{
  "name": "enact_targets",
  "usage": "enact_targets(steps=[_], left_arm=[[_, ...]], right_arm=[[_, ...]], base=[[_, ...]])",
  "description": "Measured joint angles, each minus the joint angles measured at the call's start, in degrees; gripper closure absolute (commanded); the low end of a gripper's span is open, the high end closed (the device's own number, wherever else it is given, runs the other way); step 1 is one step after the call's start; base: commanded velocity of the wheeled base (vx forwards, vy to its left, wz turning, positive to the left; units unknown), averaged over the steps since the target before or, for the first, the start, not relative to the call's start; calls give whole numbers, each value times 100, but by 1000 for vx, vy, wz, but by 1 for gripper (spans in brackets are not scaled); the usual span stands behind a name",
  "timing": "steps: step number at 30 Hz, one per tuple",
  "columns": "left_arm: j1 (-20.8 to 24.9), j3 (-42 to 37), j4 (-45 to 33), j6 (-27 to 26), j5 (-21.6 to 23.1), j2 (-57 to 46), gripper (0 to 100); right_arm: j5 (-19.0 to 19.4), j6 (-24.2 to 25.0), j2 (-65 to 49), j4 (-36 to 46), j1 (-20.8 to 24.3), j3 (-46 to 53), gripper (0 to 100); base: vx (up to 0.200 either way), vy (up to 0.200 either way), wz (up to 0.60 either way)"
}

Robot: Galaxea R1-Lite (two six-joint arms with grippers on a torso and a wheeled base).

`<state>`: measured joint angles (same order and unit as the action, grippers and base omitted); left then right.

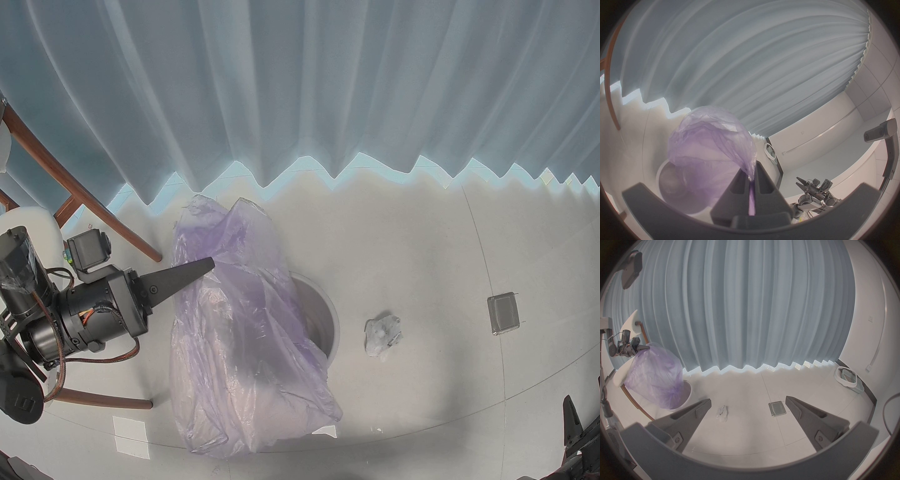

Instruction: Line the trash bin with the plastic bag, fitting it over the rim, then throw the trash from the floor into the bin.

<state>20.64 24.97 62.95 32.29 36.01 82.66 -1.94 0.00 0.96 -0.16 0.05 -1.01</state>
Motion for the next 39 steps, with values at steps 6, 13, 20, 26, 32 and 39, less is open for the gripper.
enact_targets(steps=[6, 13, 20, 26, 32, 39], left_arm=[[-83, -16, 41, -11, -13, 226, 100], [-171, -6, 46, -121, -18, 328, 100], [-143, -16, 44, -246, -27, 330, 100], [-132, -16, 41, -260, -33, 325, 100], [-138, -27, 46, -268, -33, 315, 100], [-179, -20, 55, -257, -24, 306, 100]], right_arm=[[0, 0, 0, 0, -2, 0, 0], [2, 0, 0, 0, 0, 0, 0], [0, 0, 0, 0, -2, 0, 0], [0, 0, 0, 0, -2, 0, 0], [9, -16, 0, 0, 2, 0, 0], [311, 490, 60, -525, -2, -345, 0]], base=[[0, 0, 0], [0, 0, 0], [0, 0, 0], [0, 0, 0], [0, 0, 0], [0, 0, 0]])
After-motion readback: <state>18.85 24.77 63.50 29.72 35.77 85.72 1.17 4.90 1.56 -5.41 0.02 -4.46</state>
